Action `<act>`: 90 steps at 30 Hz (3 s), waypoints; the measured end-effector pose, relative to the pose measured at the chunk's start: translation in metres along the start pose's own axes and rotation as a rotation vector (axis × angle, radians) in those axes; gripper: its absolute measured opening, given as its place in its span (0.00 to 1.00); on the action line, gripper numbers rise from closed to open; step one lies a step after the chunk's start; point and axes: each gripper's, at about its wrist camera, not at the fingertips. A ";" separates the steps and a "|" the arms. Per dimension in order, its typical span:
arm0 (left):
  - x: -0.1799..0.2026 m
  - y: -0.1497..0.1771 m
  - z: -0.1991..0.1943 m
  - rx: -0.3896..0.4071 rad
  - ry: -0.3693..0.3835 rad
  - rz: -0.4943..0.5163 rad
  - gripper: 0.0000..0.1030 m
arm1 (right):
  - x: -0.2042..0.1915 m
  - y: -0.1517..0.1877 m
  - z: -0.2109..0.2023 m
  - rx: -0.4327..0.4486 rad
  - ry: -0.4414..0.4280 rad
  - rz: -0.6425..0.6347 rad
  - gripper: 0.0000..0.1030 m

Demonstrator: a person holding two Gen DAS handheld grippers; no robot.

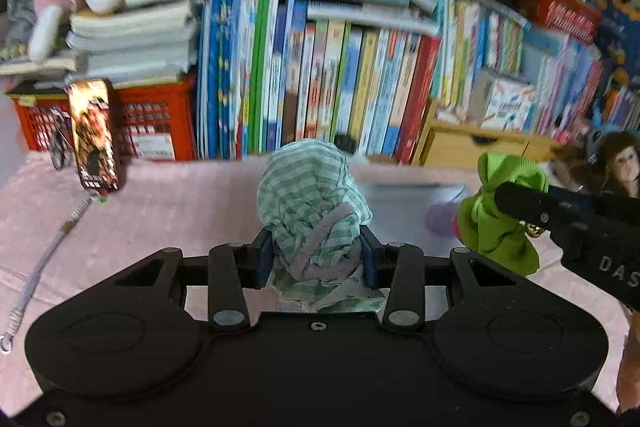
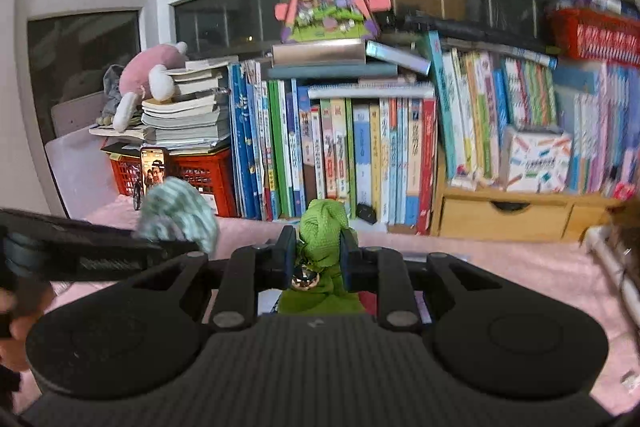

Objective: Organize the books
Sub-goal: 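Carry the gingham scrunchie and green scrunchie over the white box with both tools, then open both tools to drop the two scrunchies into the box, then move both tools back toward the remaining clutter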

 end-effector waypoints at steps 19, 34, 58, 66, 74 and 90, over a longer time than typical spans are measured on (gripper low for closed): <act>0.015 -0.010 0.124 -0.325 0.011 -0.039 0.39 | 0.049 0.018 0.096 -0.273 0.058 0.165 0.26; 0.025 -0.005 0.152 -0.436 0.076 -0.018 0.41 | 0.052 0.023 0.125 -0.392 0.088 0.183 0.27; 0.014 -0.009 0.085 -0.232 0.011 0.103 0.72 | 0.054 0.015 0.089 -0.305 0.078 0.197 0.62; 0.002 0.011 0.022 -0.101 -0.005 0.157 0.80 | 0.027 0.012 0.045 -0.207 0.040 0.113 0.70; -0.008 0.044 -0.032 0.014 -0.007 0.212 0.84 | -0.016 0.029 -0.008 -0.093 -0.028 -0.021 0.79; -0.051 0.123 -0.067 0.036 0.010 0.170 0.86 | -0.074 0.103 -0.062 -0.012 -0.058 -0.248 0.89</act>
Point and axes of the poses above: each gripper's, at about its wrist camera, not at the fingertips, and z roughly the way its jaws point, x to its right, y to its underside, and after that the axes turned 10 degrees about -y, right-handed
